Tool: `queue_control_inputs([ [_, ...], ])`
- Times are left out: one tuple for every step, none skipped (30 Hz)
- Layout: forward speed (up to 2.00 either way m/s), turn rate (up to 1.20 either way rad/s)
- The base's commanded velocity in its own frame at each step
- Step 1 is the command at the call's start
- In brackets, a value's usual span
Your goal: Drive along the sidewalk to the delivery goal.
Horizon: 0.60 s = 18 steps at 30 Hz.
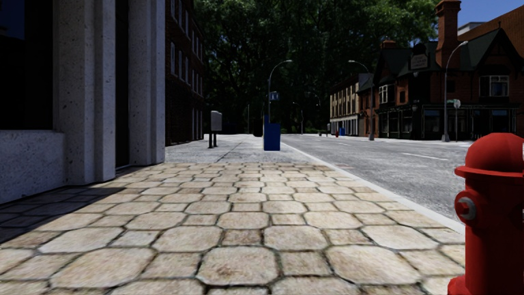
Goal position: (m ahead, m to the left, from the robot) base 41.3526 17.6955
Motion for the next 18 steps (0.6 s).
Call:
queue_control_inputs([
  [2.0, 0.21],
  [2.0, 0.21],
  [2.0, 0.21],
  [2.0, 0.21],
  [2.0, 0.21],
  [2.0, 0.21],
  [2.0, 0.21],
  [2.0, 0.21],
  [2.0, 0.17],
  [2.0, 0.14],
  [2.0, 0.12],
  [2.0, 0.09],
  [2.0, 0.03],
  [2.0, 0.03],
  [2.0, 0.0],
  [2.0, 0.0],
  [2.0, 0.0],
  [2.0, 0.0],
])
